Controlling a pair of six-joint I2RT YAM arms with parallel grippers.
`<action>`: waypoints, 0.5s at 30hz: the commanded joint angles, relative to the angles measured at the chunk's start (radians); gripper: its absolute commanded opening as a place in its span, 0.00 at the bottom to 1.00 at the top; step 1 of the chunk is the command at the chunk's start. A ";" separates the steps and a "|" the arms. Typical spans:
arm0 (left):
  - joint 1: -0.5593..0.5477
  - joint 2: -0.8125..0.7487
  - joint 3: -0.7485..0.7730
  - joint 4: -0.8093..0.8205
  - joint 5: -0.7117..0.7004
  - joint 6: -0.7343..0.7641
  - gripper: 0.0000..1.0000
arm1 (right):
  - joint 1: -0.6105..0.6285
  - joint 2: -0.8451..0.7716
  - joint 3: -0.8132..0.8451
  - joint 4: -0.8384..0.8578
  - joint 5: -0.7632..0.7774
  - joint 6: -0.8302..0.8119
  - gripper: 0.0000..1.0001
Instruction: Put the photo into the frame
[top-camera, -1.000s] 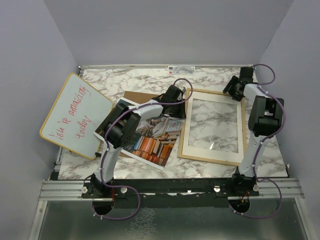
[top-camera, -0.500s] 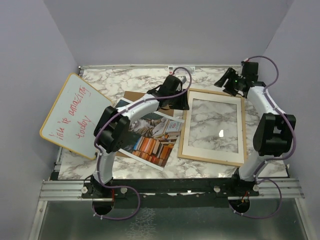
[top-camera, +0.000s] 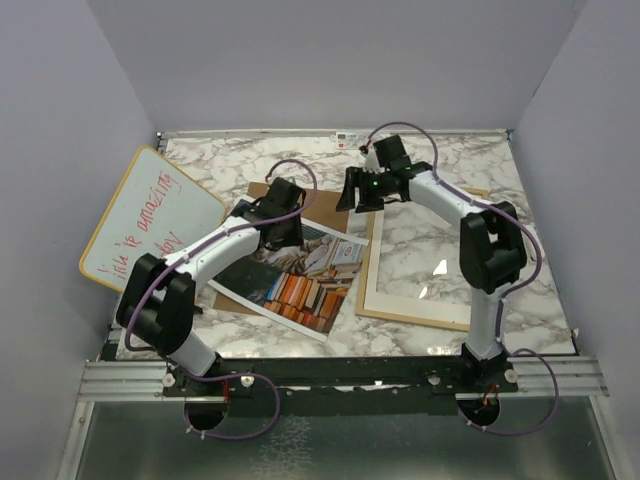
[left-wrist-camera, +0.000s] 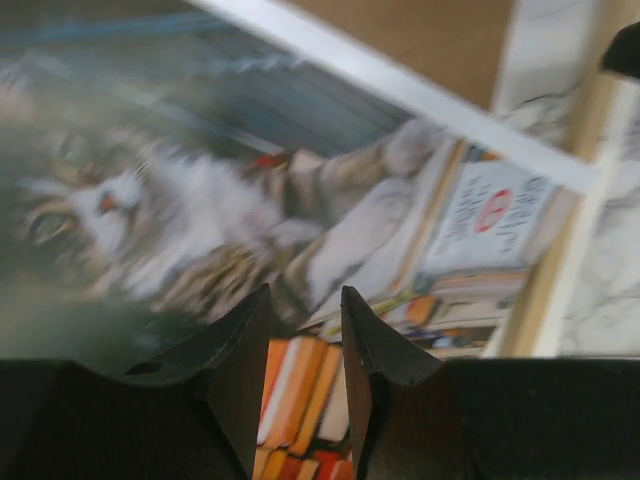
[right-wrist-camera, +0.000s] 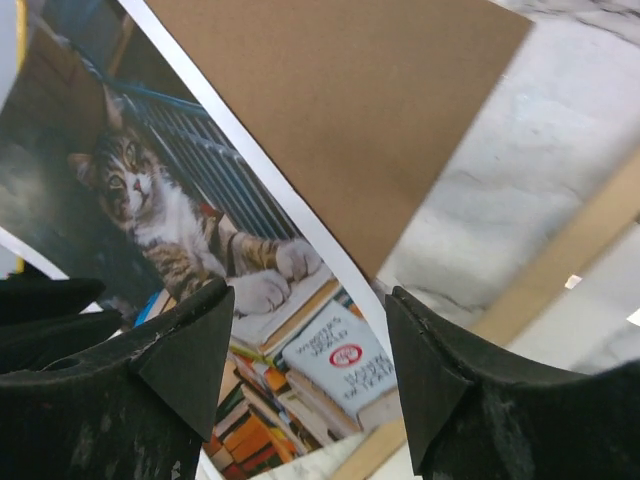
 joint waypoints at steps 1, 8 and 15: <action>0.038 -0.127 -0.121 -0.105 -0.108 -0.025 0.35 | 0.046 0.135 0.157 -0.121 0.061 -0.094 0.67; 0.105 -0.290 -0.182 -0.278 -0.175 -0.080 0.52 | 0.118 0.191 0.201 -0.134 0.061 -0.097 0.68; 0.158 -0.425 -0.354 -0.361 -0.251 -0.230 0.90 | 0.183 0.207 0.133 -0.096 0.085 0.009 0.68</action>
